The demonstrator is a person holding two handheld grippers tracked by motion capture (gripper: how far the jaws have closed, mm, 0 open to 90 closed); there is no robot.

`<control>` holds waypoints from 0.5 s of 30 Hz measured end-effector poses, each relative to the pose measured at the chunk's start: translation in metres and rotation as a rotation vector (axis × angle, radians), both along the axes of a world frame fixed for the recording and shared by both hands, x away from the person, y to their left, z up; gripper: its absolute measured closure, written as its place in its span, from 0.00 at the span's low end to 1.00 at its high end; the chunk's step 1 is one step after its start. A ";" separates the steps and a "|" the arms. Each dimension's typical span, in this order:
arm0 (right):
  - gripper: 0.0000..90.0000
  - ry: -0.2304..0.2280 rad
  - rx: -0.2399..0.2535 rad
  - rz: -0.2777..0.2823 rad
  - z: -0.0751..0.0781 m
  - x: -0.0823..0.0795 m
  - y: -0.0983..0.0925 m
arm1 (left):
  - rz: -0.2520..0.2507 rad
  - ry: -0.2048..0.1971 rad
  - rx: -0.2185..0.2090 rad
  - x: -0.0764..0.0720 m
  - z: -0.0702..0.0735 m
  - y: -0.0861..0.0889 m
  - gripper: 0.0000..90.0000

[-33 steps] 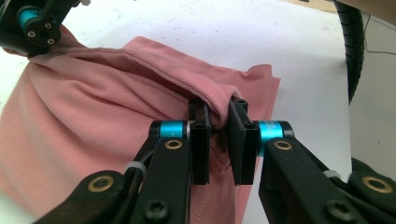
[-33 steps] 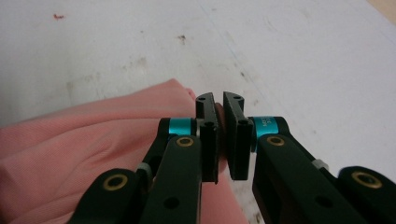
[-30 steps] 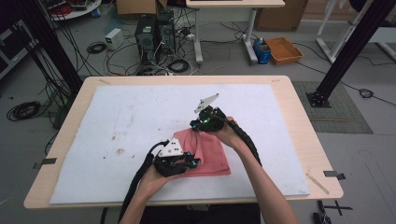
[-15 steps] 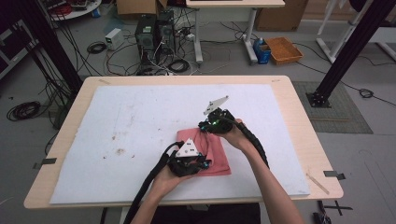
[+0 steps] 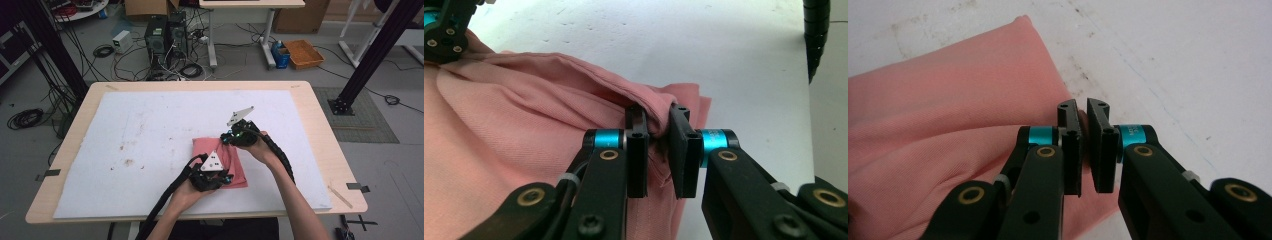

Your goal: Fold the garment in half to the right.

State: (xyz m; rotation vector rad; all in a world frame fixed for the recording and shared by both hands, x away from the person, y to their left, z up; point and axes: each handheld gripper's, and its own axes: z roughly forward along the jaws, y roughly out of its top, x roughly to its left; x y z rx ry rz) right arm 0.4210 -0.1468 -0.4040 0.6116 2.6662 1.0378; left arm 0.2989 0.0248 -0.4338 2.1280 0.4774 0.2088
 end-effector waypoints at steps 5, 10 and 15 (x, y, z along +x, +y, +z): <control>0.95 -0.010 0.001 -0.005 0.001 -0.004 -0.006 | -0.013 0.010 -0.001 0.001 0.000 -0.005 0.88; 0.94 0.021 -0.005 -0.025 -0.007 0.000 -0.012 | -0.009 0.017 0.017 0.002 -0.005 -0.010 0.88; 0.89 0.019 -0.011 -0.043 -0.009 0.000 -0.014 | -0.017 0.010 0.022 0.001 -0.005 -0.015 0.81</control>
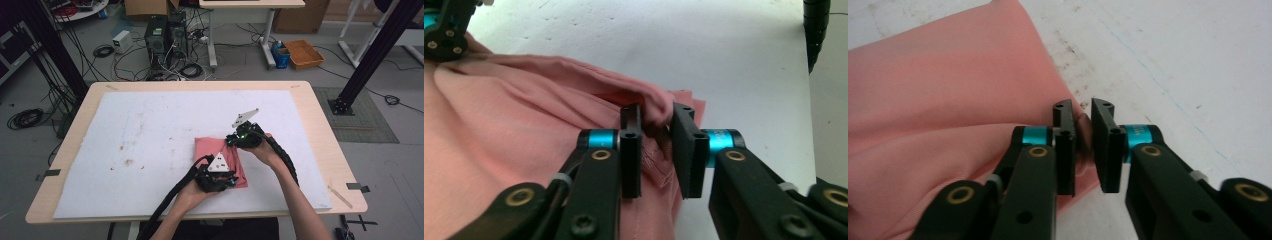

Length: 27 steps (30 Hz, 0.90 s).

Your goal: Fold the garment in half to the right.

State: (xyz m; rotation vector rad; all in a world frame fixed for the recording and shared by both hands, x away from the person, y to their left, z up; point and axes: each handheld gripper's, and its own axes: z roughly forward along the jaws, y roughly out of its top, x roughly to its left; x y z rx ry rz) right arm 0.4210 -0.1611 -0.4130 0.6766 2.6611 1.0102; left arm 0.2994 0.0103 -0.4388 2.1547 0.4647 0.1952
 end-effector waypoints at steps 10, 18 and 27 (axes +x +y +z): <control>0.82 0.016 0.020 -0.059 -0.004 0.003 -0.018 | -0.061 0.002 0.003 -0.004 0.002 -0.011 0.62; 0.79 0.006 0.037 -0.111 -0.001 0.003 -0.034 | -0.087 -0.032 -0.037 -0.011 0.020 -0.005 0.55; 0.68 -0.015 0.101 -0.095 0.008 -0.004 -0.027 | -0.057 -0.015 0.021 -0.009 0.015 -0.003 0.52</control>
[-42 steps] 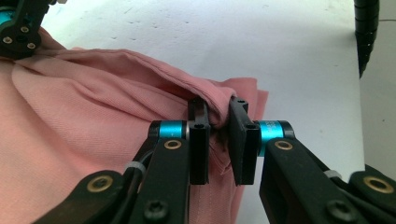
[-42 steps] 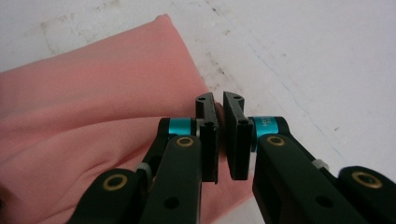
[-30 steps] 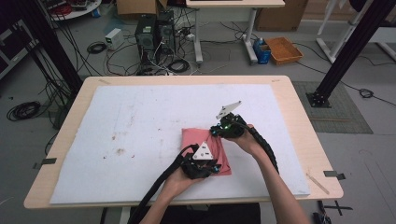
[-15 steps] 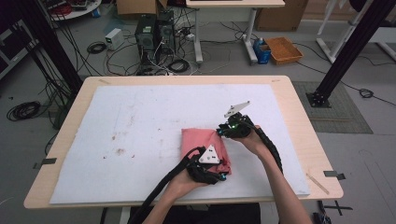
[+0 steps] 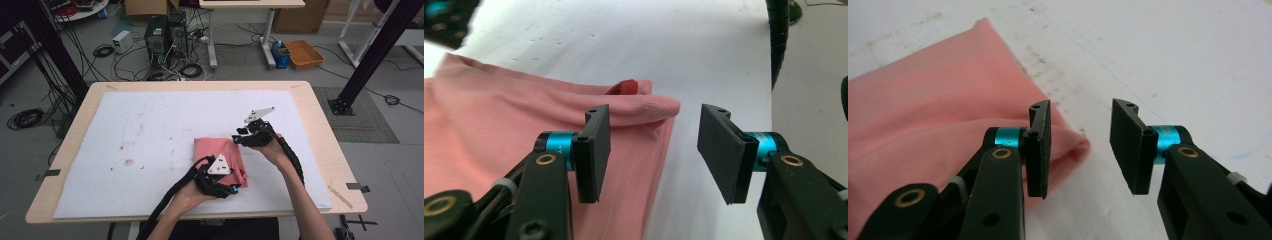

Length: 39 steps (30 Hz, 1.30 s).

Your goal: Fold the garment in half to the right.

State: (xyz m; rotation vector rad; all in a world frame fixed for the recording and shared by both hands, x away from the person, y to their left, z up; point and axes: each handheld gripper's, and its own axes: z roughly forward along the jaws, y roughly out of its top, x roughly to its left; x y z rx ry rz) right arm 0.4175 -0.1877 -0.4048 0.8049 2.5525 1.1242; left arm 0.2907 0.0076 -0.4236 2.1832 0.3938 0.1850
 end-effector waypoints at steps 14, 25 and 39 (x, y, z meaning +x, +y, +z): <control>0.65 0.036 -0.090 -0.058 -0.019 0.009 0.002 | -0.054 0.008 0.013 0.001 -0.015 -0.034 0.50; 0.66 -0.032 -0.038 -0.110 -0.003 -0.004 -0.011 | 0.035 -0.052 -0.076 0.013 0.012 0.015 0.54; 0.80 -0.061 -0.038 0.012 -0.009 -0.021 0.021 | 0.429 -0.045 -0.023 0.093 0.000 0.084 0.94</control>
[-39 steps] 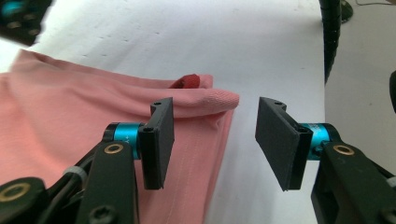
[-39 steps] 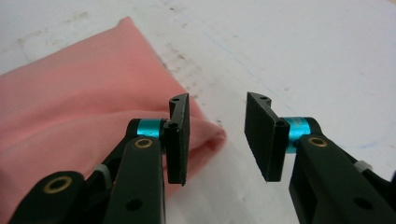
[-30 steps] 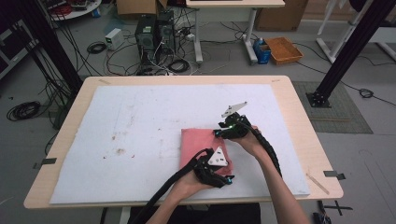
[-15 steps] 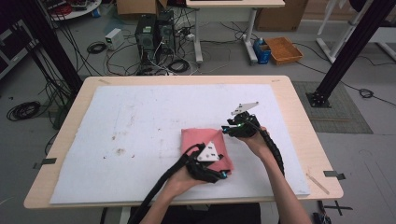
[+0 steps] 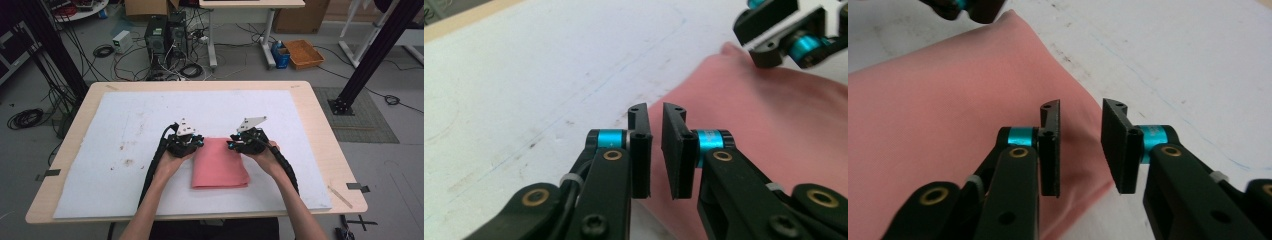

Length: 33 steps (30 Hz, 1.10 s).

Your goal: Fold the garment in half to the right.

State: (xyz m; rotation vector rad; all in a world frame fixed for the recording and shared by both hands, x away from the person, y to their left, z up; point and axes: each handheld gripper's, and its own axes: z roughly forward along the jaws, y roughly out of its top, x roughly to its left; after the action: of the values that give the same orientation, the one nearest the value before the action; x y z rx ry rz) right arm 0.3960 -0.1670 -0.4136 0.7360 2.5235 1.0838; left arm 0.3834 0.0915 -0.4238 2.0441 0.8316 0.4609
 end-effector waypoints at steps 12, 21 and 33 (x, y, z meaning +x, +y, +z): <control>0.87 0.036 -0.074 -0.051 -0.022 0.008 -0.003 | 0.045 0.062 0.099 0.012 -0.019 -0.002 0.97; 0.75 -0.013 -0.019 0.009 -0.001 -0.029 -0.010 | -0.160 0.004 0.006 -0.036 0.010 0.007 0.85; 0.79 0.025 -0.005 0.087 -0.024 -0.079 -0.031 | -0.314 0.109 0.043 -0.075 -0.016 0.012 0.85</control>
State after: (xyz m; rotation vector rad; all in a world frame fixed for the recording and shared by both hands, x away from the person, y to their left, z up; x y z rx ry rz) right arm 0.3172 -0.1984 -0.4372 0.6477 2.5996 1.1023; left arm 0.3081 0.1034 -0.4403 2.2063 0.5520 0.1949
